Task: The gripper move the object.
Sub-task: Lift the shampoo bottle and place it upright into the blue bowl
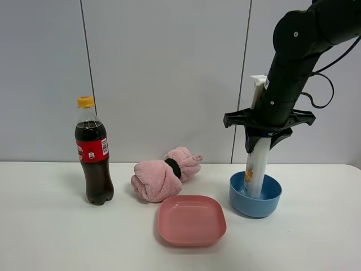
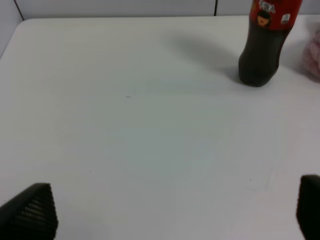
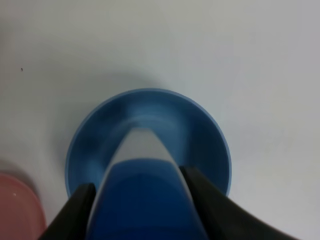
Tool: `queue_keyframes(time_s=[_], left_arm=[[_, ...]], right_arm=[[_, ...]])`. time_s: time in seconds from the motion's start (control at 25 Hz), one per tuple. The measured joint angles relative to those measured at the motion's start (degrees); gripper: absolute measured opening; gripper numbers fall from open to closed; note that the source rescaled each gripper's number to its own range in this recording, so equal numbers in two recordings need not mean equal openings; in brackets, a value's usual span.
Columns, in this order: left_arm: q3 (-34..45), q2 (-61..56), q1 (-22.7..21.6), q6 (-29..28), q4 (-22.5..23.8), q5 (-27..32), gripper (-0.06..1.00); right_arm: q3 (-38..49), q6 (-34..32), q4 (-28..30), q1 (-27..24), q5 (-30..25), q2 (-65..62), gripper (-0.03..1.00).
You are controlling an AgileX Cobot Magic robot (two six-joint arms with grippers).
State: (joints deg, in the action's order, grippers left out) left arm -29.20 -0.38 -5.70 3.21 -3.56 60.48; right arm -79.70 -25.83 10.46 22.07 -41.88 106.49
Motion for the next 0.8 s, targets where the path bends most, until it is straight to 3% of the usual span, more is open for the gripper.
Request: queue_keyframes(time_s=[0.2,0.8], left_arm=[[0.0,0.0,0.0,0.0,0.0,0.0,1.0],[0.0,0.0,0.0,0.0,0.0,0.0,1.0]], right_arm=[[3.3,-0.4,0.2,0.0,4.7,0.2,0.0],[4.2,-1.4,0.2,-0.5,3.6,0.2,0.0]])
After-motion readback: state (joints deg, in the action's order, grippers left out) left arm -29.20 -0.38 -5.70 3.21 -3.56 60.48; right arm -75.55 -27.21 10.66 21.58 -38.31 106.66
